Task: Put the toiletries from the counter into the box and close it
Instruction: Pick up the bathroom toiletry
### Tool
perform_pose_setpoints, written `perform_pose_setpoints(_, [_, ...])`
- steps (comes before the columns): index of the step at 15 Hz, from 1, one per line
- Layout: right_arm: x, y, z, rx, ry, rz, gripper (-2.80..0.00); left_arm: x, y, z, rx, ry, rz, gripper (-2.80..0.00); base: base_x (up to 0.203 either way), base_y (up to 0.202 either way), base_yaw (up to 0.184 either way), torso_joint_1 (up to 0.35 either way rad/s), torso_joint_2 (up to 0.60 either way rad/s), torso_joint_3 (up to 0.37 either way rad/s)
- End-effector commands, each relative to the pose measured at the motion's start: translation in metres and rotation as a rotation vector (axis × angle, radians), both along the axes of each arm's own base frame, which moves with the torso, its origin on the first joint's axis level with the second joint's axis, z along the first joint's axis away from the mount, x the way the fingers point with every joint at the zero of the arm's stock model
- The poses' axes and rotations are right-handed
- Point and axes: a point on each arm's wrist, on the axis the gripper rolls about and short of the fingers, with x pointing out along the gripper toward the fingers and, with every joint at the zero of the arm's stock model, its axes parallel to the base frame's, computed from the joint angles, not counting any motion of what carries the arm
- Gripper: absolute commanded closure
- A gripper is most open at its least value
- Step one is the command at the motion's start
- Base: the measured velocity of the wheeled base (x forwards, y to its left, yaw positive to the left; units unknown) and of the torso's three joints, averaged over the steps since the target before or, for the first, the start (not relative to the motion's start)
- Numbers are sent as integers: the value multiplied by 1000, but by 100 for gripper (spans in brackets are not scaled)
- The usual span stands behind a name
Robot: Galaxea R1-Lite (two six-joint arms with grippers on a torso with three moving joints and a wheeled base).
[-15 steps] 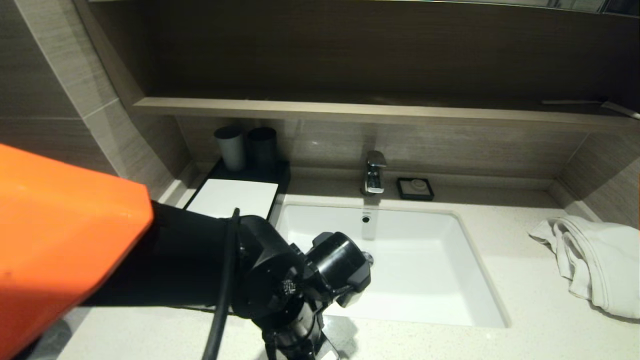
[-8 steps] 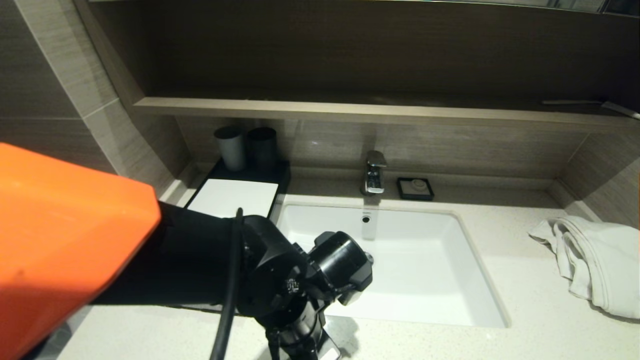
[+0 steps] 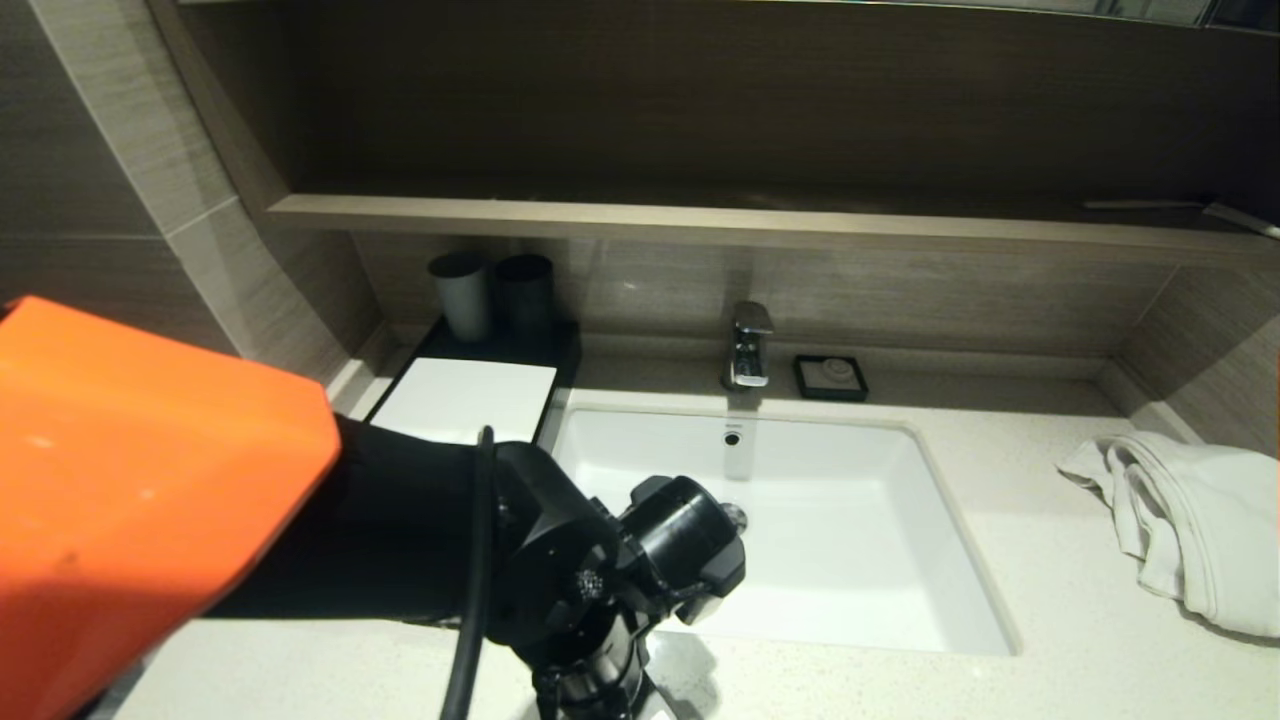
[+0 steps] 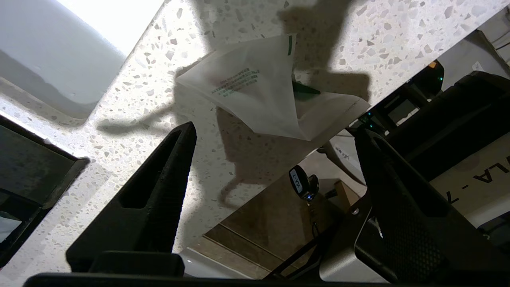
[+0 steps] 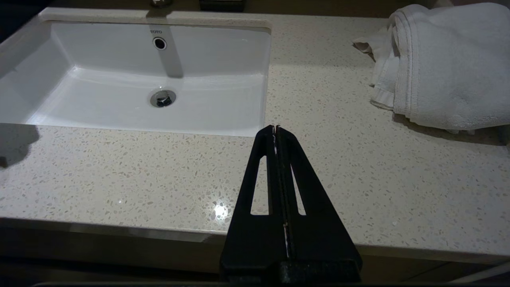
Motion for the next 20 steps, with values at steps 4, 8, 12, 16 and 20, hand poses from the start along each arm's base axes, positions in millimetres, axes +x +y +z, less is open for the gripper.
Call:
perform_pose_setpoints(4, [0, 0, 0, 0, 0, 1, 0, -4, 0, -4, 17, 10, -14, -280, 0, 0, 0, 0, 0, 0])
perform_pose_setpoints(8, [0, 0, 0, 0, 0, 1, 0, -4, -1, -8, 26, 18, -18, -280, 0, 0, 0, 0, 0, 0])
perform_pose_setpoints(12, [0, 0, 0, 0, 0, 1, 0, -5, -3, -11, 36, 23, -22, -280, 0, 0, 0, 0, 0, 0])
perform_pose_setpoints(16, [0, 0, 0, 0, 0, 1, 0, -5, -3, -13, 43, 27, -25, -280, 0, 0, 0, 0, 0, 0])
perform_pose_setpoints(20, [0, 0, 0, 0, 0, 1, 0, -4, -4, -16, 50, 34, -25, -280, 0, 0, 0, 0, 0, 0])
